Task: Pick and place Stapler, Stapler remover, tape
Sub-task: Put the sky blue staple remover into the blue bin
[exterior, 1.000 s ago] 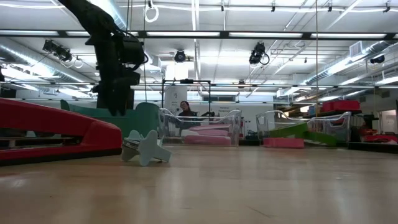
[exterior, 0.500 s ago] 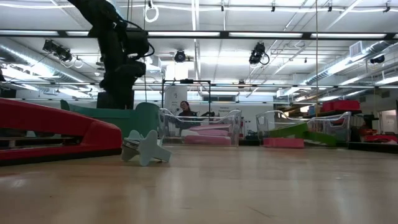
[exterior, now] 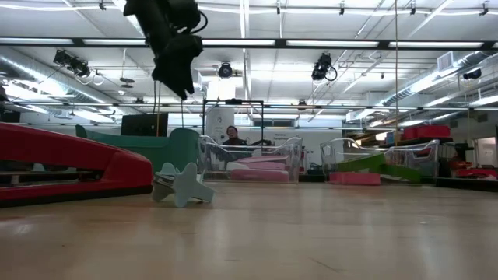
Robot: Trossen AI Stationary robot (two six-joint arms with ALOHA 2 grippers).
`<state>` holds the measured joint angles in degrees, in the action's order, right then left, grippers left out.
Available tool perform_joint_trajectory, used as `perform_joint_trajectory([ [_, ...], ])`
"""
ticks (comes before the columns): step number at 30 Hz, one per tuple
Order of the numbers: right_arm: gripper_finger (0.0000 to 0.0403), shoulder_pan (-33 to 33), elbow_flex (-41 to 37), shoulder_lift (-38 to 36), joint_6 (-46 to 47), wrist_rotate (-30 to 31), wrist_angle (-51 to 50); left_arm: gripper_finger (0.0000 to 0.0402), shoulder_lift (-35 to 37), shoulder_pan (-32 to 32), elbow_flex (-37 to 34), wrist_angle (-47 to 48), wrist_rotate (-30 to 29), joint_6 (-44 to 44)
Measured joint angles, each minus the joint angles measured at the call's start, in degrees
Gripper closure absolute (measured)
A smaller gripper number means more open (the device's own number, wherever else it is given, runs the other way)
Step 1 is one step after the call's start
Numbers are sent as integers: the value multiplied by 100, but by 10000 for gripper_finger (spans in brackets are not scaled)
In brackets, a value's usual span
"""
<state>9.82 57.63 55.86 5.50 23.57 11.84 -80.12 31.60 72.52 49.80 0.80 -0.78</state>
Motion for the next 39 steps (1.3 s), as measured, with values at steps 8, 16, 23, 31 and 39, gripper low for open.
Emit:
perform_joint_trajectory([
  [8,257,0,0,0,-17,0,0,163,0,-554,126,-3,87,8],
  [16,257,0,0,0,-22,0,0,164,0,-1372,126,-15,455,841],
  [23,257,0,0,0,-22,0,0,164,0,-2028,126,-20,453,1646],
  [31,257,0,0,0,-22,-2,0,164,-13,-2556,126,-20,341,1648],
  [39,257,0,0,-2,86,-54,-145,164,-143,-2942,128,-79,-108,1664],
])
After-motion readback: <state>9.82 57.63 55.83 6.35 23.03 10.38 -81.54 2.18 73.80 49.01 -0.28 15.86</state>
